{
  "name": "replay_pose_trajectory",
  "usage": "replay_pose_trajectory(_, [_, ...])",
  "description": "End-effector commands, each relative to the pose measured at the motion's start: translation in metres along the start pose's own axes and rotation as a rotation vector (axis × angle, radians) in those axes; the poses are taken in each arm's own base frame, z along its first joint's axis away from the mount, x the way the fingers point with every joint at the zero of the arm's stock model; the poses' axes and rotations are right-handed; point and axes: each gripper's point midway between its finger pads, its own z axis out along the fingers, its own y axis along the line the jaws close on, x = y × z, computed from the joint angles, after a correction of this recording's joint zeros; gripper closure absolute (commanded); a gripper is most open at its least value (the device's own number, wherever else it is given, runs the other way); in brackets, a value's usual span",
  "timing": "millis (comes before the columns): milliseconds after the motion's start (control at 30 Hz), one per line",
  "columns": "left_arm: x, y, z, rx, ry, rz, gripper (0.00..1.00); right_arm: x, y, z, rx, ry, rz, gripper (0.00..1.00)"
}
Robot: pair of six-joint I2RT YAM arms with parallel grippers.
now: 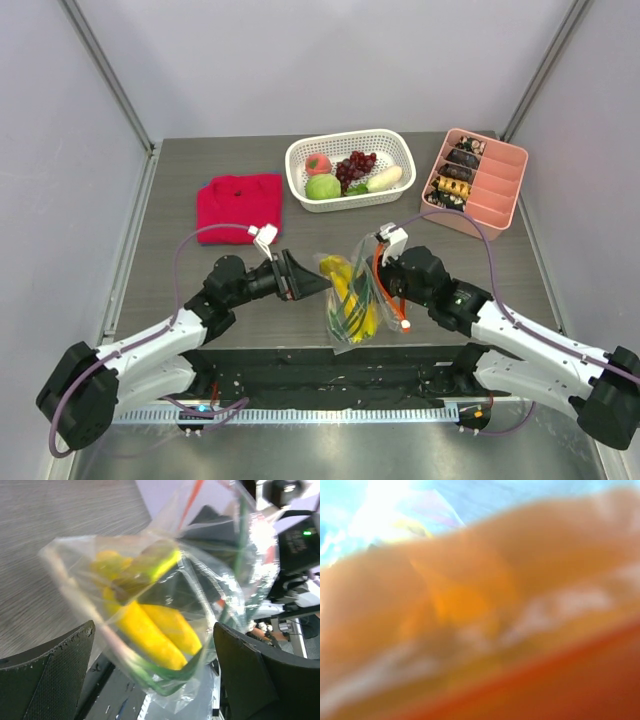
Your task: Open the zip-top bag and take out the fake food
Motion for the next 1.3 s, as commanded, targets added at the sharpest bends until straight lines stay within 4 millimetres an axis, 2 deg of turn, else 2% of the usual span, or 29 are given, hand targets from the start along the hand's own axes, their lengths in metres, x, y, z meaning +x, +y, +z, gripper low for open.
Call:
replay_pose_trajectory(0, [-0.018,-0.031,-0.007,0.11,-0.079,0.067,0.0,-0.012,0.021,-0.001,-0.109,-0.055,0.016,0.99])
replay_pose_trajectory(100, [-0.017,-0.03,-0.001,0.092,-0.048,0.061,0.0,-0.016,0.031,-0.003,-0.171,-0.087,0.034,0.99])
replay_pose_trajectory(233, [-0.017,-0.025,0.0,0.076,-0.047,0.057,0.04,-0.017,0.033,-0.003,-0.183,-0.096,0.035,0.99])
replay_pose_trajectory(333, [-0.02,-0.023,-0.005,0.037,-0.064,0.095,0.18,-0.014,0.031,-0.005,-0.181,-0.091,0.035,0.99])
replay_pose_trajectory(367, [-0.017,-0.011,-0.008,-0.03,-0.055,0.083,0.26,-0.014,0.033,-0.006,-0.188,-0.092,0.034,0.99])
replay_pose_trajectory(400, [-0.023,-0.016,-0.013,-0.034,-0.083,0.098,0.29,-0.012,0.035,-0.007,-0.204,-0.086,0.031,0.99])
replay_pose_trajectory(467, [-0.025,-0.008,-0.02,-0.09,-0.109,0.085,0.33,-0.01,0.039,-0.01,-0.232,-0.086,0.028,0.99])
replay_pose_trajectory(500, [-0.029,-0.005,-0.022,-0.109,-0.142,0.078,0.33,-0.009,0.043,-0.012,-0.256,-0.083,0.02,0.99])
replay_pose_trajectory(533, [-0.033,-0.012,-0.026,-0.093,-0.167,0.084,0.3,-0.008,0.043,-0.013,-0.264,-0.083,0.016,0.99])
replay_pose_trajectory(567, [-0.035,-0.013,-0.028,-0.094,-0.182,0.068,0.16,-0.008,0.044,-0.014,-0.265,-0.085,0.014,0.99])
replay_pose_trajectory(633, [-0.038,-0.016,-0.031,-0.086,-0.204,0.06,0.11,-0.008,0.044,-0.014,-0.269,-0.088,0.016,0.99])
replay_pose_trajectory(933, [-0.034,-0.03,-0.026,0.011,-0.183,0.087,0.16,-0.011,0.061,-0.022,-0.366,-0.101,0.025,0.99])
replay_pose_trajectory(1067, [-0.028,-0.041,-0.029,0.09,-0.162,0.126,0.1,-0.013,0.068,-0.029,-0.408,-0.118,0.024,0.99])
replay_pose_trajectory(1200, [-0.025,-0.057,-0.034,0.179,-0.163,0.176,0.1,-0.013,0.072,-0.033,-0.435,-0.12,0.023,0.99])
replay_pose_trajectory(1267, [-0.024,-0.057,-0.034,0.181,-0.16,0.181,0.18,-0.013,0.074,-0.035,-0.447,-0.119,0.023,0.99])
